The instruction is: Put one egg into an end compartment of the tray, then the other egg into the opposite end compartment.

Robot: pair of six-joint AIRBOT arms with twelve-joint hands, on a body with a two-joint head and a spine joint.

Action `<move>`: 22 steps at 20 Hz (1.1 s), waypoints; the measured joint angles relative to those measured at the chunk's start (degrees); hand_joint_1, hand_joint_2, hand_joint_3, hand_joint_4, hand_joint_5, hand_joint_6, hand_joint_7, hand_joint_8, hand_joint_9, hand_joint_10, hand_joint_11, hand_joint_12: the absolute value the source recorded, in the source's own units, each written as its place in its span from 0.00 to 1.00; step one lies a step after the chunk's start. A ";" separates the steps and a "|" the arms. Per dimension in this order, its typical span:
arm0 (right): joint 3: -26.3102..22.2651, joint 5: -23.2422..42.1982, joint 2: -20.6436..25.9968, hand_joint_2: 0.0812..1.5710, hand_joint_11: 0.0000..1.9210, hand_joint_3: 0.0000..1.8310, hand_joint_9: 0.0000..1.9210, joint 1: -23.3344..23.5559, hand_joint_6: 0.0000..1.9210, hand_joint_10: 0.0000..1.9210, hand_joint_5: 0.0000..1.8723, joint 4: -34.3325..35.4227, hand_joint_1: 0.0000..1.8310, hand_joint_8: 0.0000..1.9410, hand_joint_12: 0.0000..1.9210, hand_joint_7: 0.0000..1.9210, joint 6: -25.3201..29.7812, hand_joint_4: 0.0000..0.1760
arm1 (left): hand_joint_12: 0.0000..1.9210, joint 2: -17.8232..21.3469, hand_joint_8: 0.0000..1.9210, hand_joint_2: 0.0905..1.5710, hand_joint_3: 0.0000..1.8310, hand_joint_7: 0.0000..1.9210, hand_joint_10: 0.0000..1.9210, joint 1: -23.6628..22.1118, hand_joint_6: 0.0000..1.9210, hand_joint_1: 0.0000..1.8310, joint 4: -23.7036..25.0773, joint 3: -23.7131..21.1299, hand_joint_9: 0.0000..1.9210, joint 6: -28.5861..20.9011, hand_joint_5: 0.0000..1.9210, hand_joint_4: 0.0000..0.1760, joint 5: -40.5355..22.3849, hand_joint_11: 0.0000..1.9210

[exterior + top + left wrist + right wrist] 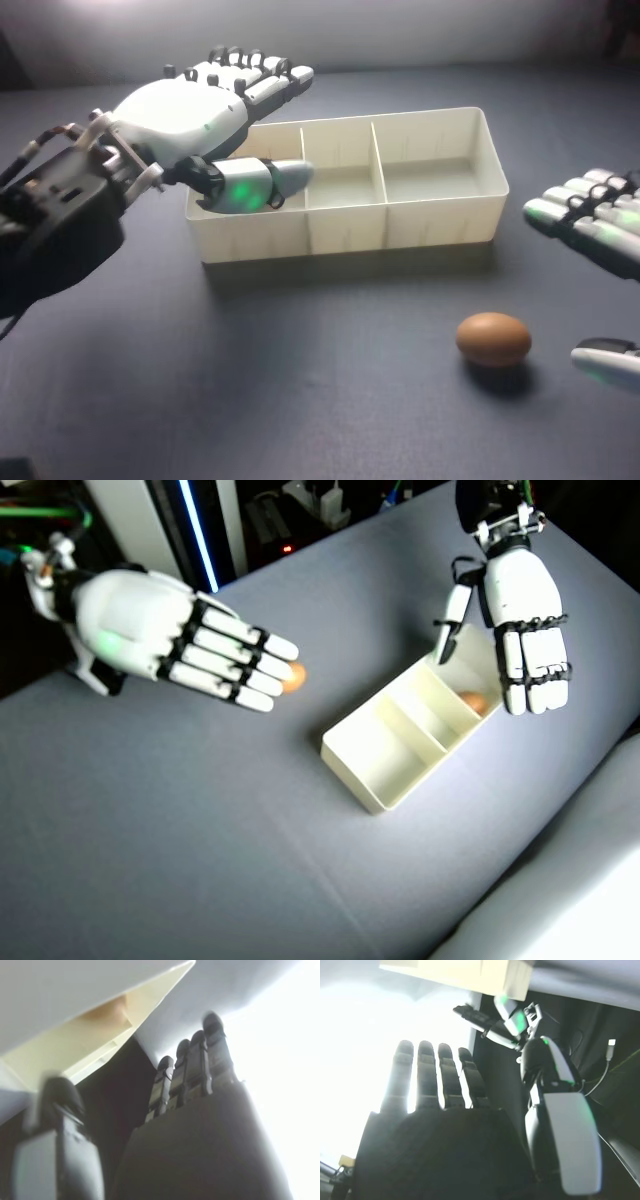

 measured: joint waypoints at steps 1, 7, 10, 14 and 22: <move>0.26 -0.90 -0.31 0.77 0.00 0.00 0.03 0.55 0.00 0.04 0.00 -0.90 0.31 0.00 0.60 0.00 0.50 0.00 | 0.00 1.90 0.00 0.84 0.02 0.00 0.00 0.94 0.00 0.00 1.11 -1.99 0.00 0.00 0.00 0.73 -2.60 0.00; 3.21 -7.23 -4.13 0.74 0.00 0.00 0.00 3.61 0.00 0.19 0.00 -4.50 0.37 0.00 0.62 0.01 2.80 0.00 | 0.22 10.27 0.01 0.93 0.00 0.06 0.01 12.35 0.03 0.22 4.00 -9.97 0.04 -5.27 0.12 0.85 -16.26 0.00; 5.49 -10.27 -6.60 0.74 0.00 0.00 0.00 4.72 0.00 0.14 0.01 -4.28 0.39 0.00 0.48 0.02 2.95 0.00 | 0.48 12.92 0.01 0.92 0.00 0.13 0.02 17.29 0.04 0.26 5.57 -13.97 0.11 -6.60 0.20 0.16 -23.37 0.00; 8.39 -15.91 -9.14 0.75 0.00 0.00 0.05 6.60 0.01 0.19 0.08 -3.80 0.48 0.01 0.63 0.12 3.02 0.00 | 0.82 14.84 0.79 0.85 0.00 0.37 0.58 22.71 0.80 0.60 3.13 -15.28 0.43 -7.58 0.22 0.00 -29.51 0.40; 14.29 -14.71 -12.33 0.80 0.37 0.00 0.42 8.24 0.75 0.75 0.30 -4.11 0.64 0.75 0.92 0.43 13.29 0.00 | 0.80 15.45 0.03 0.87 0.00 0.50 0.40 26.95 0.86 0.53 1.44 -16.72 0.42 -8.79 0.27 0.00 -32.54 0.33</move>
